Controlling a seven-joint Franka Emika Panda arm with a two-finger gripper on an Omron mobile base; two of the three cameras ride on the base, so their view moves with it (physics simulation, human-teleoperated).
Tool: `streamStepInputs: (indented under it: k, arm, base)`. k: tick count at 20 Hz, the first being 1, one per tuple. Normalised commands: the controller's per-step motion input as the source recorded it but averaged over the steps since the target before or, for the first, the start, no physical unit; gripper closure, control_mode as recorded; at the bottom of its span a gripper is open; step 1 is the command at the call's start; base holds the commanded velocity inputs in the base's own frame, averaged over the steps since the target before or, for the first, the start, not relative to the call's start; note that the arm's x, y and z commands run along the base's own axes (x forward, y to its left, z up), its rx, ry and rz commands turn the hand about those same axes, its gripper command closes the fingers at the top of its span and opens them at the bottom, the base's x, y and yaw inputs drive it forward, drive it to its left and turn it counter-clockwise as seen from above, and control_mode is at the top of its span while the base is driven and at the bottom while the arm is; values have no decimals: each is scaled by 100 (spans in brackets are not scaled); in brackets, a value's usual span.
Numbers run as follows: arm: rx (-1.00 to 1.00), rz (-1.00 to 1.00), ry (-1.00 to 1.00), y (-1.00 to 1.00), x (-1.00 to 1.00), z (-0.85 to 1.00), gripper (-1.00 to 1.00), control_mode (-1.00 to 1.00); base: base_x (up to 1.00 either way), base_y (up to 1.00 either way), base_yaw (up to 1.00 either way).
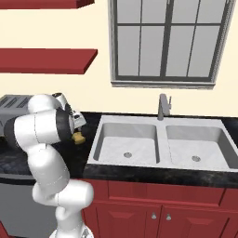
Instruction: Restock the sink supplies by placing the sponge and soap dispenser on the counter and next to the sink. Make sure the soap dispenser is upright.
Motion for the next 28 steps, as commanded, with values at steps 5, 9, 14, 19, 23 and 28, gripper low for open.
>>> streamStepInputs:
  k: [5, 9, 14, 19, 23, 28]
  arm:
    - [0, -10, -27, -10, -75, 48, -100, -100]
    - [1, -13, -14, -49, -91, 34, -100, -100]
    - [1, -11, -9, -70, -91, 23, -100, -100]
    - [12, -7, -3, -50, -95, 20, -100, -100]
    - [17, -2, 0, -18, -96, 3, -100, -100]
    - [4, 0, 4, -1, -39, -16, -100, -100]
  base:
    - [0, 0, 0]
    - [0, 0, 0]
    - [0, 0, 0]
    - [0, 0, 0]
    - [0, 0, 0]
    - [0, 0, 0]
